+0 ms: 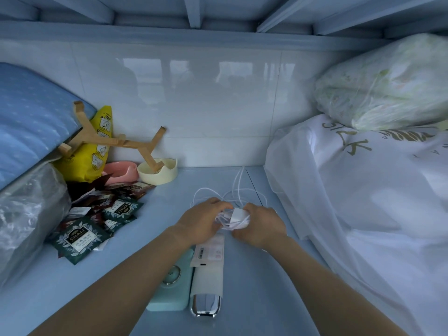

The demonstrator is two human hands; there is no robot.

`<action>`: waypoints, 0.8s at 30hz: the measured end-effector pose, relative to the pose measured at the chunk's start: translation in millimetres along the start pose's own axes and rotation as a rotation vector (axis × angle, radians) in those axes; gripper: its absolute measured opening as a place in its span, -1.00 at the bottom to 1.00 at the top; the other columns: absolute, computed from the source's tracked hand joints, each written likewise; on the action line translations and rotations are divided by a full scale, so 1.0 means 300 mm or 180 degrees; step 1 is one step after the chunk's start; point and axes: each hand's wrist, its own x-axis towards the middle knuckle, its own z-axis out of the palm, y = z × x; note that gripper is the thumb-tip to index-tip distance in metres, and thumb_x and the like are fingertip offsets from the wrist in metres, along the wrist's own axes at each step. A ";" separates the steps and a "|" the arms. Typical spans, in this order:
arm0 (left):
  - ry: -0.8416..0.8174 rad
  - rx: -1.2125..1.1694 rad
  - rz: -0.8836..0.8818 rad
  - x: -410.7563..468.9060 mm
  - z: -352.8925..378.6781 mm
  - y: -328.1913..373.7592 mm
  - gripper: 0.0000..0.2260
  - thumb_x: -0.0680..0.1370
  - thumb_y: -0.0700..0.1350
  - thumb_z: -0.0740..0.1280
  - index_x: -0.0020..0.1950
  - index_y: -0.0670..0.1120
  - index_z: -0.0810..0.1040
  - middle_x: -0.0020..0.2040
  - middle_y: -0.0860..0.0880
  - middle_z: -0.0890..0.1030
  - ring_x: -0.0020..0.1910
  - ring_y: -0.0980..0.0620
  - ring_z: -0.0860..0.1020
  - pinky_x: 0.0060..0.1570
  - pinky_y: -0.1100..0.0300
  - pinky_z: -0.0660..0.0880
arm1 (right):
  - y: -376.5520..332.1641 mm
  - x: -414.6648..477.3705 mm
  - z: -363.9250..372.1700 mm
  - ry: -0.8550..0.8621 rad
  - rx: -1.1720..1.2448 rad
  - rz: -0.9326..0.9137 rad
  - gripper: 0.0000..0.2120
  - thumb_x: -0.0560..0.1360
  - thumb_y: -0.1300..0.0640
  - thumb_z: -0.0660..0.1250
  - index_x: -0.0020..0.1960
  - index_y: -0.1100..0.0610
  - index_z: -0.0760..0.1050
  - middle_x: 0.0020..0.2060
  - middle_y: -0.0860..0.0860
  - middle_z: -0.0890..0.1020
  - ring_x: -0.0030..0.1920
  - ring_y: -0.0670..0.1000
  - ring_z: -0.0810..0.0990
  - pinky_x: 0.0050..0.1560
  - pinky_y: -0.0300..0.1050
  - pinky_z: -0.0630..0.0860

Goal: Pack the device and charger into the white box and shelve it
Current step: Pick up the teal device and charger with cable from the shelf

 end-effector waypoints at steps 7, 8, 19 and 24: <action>0.0262 -0.0128 0.0007 -0.142 -0.033 0.057 -0.59 0.52 -0.03 0.31 0.35 0.04 0.37 0.34 0.01 0.41 0.28 0.06 0.42 0.24 0.13 0.39 | -0.006 -0.117 0.008 0.0252 0.0254 0.0030 -0.56 0.28 -0.10 0.36 0.12 -0.01 0.43 0.05 0.03 0.56 0.10 0.14 0.45 0.00 -0.09 0.42; 0.0322 -0.0111 0.0003 -0.160 -0.036 0.070 -0.59 0.52 -0.04 0.31 0.36 0.02 0.36 0.34 0.01 0.40 0.29 0.06 0.41 0.25 0.15 0.38 | -0.009 -0.125 0.008 0.0229 0.0289 0.0002 -0.55 0.28 -0.09 0.36 0.13 0.00 0.43 0.05 0.04 0.56 0.11 0.14 0.44 0.03 -0.09 0.42; -0.0093 -0.0346 -0.0268 -0.351 -0.057 0.138 -0.60 0.45 0.20 0.32 0.21 0.05 0.54 0.17 0.10 0.56 0.07 0.22 0.50 0.13 0.33 0.40 | -0.040 -0.209 0.009 0.0315 0.0614 0.0226 -0.51 0.26 -0.25 0.37 0.12 -0.11 0.42 0.05 0.01 0.61 0.13 0.14 0.51 0.04 -0.08 0.45; -0.0048 -0.0135 0.0034 -0.380 -0.077 0.131 -0.69 0.51 -0.01 0.32 0.25 0.05 0.53 0.24 0.09 0.55 0.20 0.15 0.49 0.22 0.25 0.38 | -0.064 -0.258 -0.001 0.0403 0.0746 0.0411 -0.47 0.21 -0.39 0.32 0.07 -0.14 0.40 -0.02 0.00 0.63 0.08 0.13 0.52 -0.06 -0.09 0.44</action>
